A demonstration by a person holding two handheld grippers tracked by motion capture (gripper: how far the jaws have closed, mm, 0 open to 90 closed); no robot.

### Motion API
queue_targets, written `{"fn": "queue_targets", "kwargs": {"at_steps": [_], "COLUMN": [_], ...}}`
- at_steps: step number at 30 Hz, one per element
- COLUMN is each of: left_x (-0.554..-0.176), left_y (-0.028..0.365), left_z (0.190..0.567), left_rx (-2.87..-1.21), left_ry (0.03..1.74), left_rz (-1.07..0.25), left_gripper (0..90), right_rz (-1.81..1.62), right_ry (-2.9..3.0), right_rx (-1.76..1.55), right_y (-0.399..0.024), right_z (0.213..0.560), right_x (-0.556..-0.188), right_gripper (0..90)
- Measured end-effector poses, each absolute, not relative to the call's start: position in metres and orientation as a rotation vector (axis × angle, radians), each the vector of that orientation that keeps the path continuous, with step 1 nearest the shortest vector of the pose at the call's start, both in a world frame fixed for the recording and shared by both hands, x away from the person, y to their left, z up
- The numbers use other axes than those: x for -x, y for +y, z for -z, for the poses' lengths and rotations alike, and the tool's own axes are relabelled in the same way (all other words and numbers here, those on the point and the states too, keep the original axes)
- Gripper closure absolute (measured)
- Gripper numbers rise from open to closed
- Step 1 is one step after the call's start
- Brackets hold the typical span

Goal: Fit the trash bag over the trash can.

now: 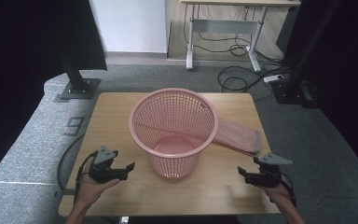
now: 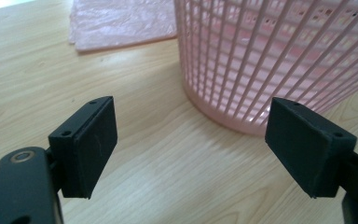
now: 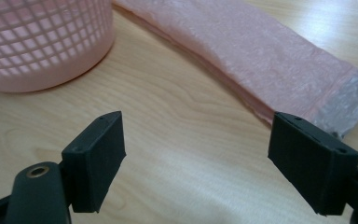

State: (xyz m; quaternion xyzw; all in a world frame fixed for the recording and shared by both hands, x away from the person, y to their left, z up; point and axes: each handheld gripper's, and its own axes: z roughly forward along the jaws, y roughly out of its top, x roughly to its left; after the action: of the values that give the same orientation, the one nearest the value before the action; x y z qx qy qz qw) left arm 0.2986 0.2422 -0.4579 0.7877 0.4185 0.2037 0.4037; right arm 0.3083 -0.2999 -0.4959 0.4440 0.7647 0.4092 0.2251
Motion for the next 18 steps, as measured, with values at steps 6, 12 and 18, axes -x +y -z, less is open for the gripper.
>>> {"fn": "queue_targets", "kwargs": {"at_steps": [6,12,18], "left_x": [-0.301,-0.301,-0.303], "left_y": [0.249,0.253,0.255], "left_z": [0.461,0.461,0.463], "left_rx": [-1.979,-1.971,-1.97], "left_ry": [1.106,1.128,1.139], "left_rz": [-0.516,-0.53,-0.521], "left_gripper": [18.2,18.6,19.5], "right_rz": [-1.053,-1.027,-0.961], "right_ry": [2.068,2.088,2.178], "right_rx": [-1.248,-1.264,-1.232], "right_y": [-0.292,-0.27,-0.246], "right_z": [0.499,0.502,0.515], "right_x": [-0.342,-0.389,-0.422], "right_gripper": [16.2,14.7,13.3]}}
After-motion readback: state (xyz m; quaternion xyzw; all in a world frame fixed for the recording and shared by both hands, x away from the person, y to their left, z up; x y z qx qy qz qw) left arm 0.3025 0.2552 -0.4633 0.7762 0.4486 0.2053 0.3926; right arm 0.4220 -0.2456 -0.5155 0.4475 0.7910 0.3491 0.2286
